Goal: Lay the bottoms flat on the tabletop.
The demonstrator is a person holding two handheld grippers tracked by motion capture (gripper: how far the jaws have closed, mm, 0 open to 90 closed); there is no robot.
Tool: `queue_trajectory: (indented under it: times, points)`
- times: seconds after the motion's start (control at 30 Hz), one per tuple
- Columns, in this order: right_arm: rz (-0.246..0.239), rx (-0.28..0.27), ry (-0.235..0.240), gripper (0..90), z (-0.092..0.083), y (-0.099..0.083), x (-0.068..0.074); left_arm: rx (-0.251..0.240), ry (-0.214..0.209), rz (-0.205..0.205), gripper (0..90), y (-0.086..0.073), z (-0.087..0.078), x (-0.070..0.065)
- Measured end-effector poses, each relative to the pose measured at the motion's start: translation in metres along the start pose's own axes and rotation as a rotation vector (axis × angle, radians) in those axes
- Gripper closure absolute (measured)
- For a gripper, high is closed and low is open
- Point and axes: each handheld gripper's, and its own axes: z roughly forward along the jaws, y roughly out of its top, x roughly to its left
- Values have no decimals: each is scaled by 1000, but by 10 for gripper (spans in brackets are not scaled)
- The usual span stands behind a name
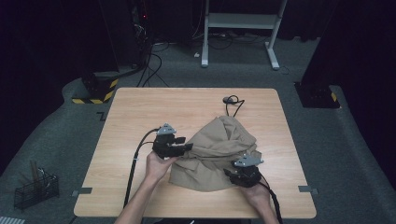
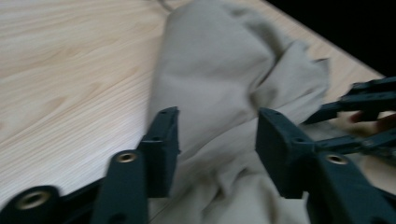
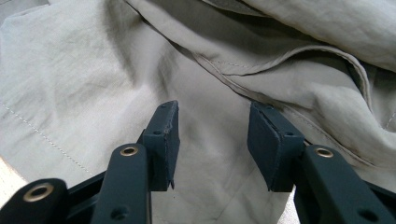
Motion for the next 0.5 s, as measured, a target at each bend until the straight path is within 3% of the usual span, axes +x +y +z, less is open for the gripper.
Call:
queue_trajectory:
  times: [0.17, 0.3, 0.37, 0.4, 0.5]
  points:
    - [0, 0, 0, 537, 0, 0, 0, 73, -22, 99, 389, 5, 20, -16]
    - [0, 0, 0, 538, 0, 0, 0, 103, -51, 103, 389, 3, 37, -22]
    - [2, 1, 0, 540, 0, 0, 0, 134, -47, 119, 494, 0, 47, -23]
    - [4, -1, -2, 546, 0, 0, 0, 139, -53, 112, 627, -1, 51, -23]
    - [10, -1, -3, 556, 0, 0, -1, 163, -29, 112, 864, -4, 61, -22]
